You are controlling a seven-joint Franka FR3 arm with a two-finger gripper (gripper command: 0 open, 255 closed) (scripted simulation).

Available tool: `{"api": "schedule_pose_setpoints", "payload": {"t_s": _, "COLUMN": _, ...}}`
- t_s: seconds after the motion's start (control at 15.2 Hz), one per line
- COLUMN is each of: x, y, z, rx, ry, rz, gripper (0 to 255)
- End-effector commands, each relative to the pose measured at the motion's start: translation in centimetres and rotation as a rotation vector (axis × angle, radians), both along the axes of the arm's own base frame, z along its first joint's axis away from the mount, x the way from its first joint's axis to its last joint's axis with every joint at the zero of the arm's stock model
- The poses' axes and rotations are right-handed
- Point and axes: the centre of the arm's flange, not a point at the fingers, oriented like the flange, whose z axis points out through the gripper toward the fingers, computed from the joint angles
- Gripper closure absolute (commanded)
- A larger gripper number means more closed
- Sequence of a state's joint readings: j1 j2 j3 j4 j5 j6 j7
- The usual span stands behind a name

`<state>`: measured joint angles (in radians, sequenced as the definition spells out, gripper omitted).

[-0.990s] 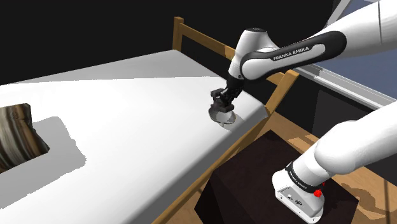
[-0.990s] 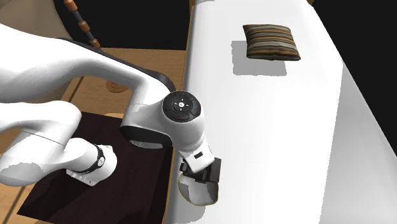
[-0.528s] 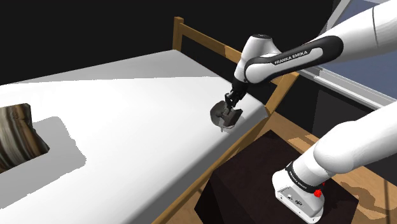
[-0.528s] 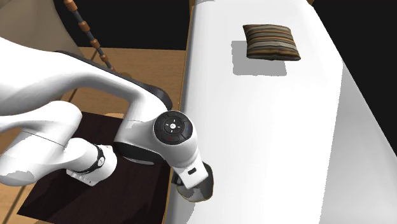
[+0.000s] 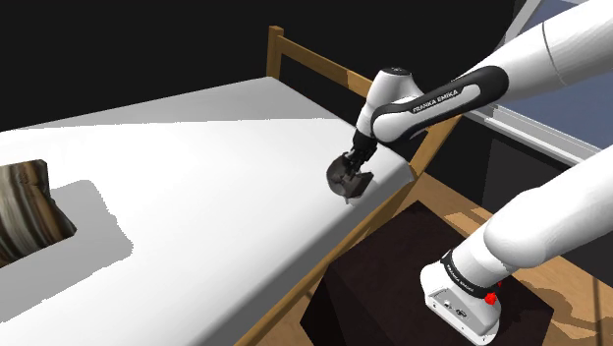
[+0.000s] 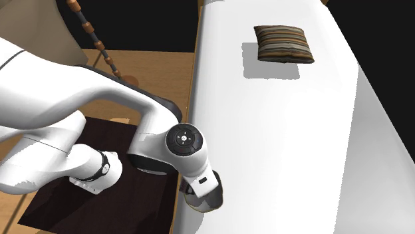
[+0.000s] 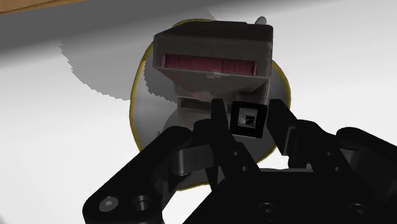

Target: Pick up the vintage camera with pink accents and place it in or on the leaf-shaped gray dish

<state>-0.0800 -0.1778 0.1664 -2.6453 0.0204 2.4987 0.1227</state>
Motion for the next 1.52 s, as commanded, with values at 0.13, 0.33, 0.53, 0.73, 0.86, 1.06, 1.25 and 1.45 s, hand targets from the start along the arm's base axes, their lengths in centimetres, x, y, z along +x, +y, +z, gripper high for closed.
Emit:
{"api": "schedule_pose_setpoints", "payload": {"t_s": 0.13, "x": -0.3, "y": -0.3, "z": -2.4, "rx": -0.001, "ry": 0.013, "rz": -0.005, "gripper": 255}}
{"api": "schedule_pose_setpoints", "payload": {"t_s": 0.33, "x": -0.3, "y": -0.3, "z": -2.4, "rx": -0.001, "ry": 0.013, "rz": -0.005, "gripper": 255}}
{"api": "schedule_pose_setpoints", "payload": {"t_s": 0.53, "x": -0.3, "y": -0.3, "z": -2.4, "rx": -0.001, "ry": 0.013, "rz": -0.005, "gripper": 255}}
{"api": "schedule_pose_setpoints", "payload": {"t_s": 0.73, "x": -0.3, "y": -0.5, "z": -2.3, "rx": 0.0, "ry": 0.013, "rz": -0.005, "gripper": 0}}
{"api": "schedule_pose_setpoints", "payload": {"t_s": 0.86, "x": -0.3, "y": -0.5, "z": -2.5, "rx": -0.001, "ry": 0.013, "rz": -0.005, "gripper": 0}}
{"api": "schedule_pose_setpoints", "payload": {"t_s": 1.06, "x": -0.3, "y": -0.3, "z": -1.1, "rx": -0.001, "ry": 0.013, "rz": -0.005, "gripper": 0}}
{"api": "schedule_pose_setpoints", "payload": {"t_s": 1.25, "x": -0.4, "y": -0.3, "z": 2.6, "rx": -0.001, "ry": 0.013, "rz": -0.005, "gripper": 0}}
{"api": "schedule_pose_setpoints", "payload": {"t_s": 1.45, "x": -0.4, "y": -0.3, "z": 2.6, "rx": -0.001, "ry": 0.013, "rz": -0.005, "gripper": 0}}
